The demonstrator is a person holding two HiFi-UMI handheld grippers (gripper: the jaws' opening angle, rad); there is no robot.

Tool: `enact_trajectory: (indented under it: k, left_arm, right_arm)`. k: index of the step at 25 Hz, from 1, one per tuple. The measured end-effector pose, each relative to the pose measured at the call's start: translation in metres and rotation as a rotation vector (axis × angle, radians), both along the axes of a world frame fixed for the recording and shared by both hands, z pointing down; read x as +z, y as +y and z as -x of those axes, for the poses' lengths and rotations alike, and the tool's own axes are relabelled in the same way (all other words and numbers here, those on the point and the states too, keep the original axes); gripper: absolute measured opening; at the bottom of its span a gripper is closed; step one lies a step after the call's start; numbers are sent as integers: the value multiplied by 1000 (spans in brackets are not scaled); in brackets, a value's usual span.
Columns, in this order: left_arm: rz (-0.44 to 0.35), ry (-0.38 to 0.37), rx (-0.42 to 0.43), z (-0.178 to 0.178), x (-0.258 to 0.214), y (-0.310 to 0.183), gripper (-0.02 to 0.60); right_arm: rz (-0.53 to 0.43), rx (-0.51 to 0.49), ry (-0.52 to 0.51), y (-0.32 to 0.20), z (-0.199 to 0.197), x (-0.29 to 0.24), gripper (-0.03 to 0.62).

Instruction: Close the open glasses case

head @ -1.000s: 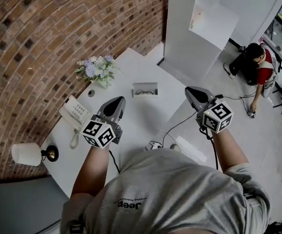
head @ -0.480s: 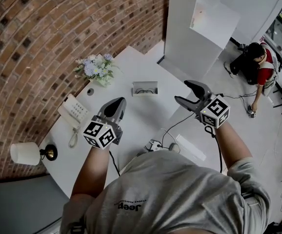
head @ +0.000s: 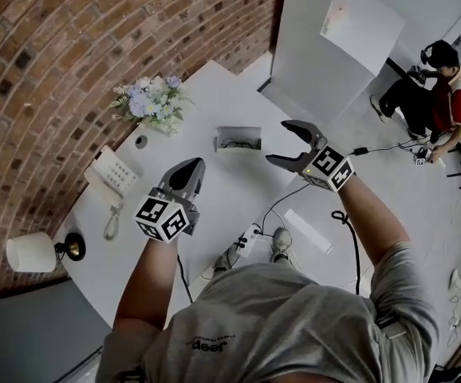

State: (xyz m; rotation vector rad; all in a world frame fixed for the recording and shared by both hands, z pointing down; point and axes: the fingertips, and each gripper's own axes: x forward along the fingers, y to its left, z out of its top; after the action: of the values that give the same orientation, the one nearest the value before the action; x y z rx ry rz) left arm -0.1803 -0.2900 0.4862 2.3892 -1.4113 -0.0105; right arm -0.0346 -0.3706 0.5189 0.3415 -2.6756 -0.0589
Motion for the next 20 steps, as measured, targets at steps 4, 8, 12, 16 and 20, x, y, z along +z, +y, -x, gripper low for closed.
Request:
enact_trajectory:
  k: [4,8,12,16,20]
  left_arm:
    - [26,15,-5,7,25,-10,-2]
    - [47,19,0,15,49,-20,-2]
    - [63,28,6,16,69,-31,-2]
    - [73,34,21,13,85,-43,-2]
    - [79,41,30,10,96,-51,-2]
  right_arm:
    - [-1,-51,85,-18,23,46,403]
    - [13,-84,145,-36,42,87,423]
    - [17,-125,213,-47,57,128,443]
    - [-3,-152,307,-62,62,169,457]
    - [7,-149,345,-75,66,196,457]
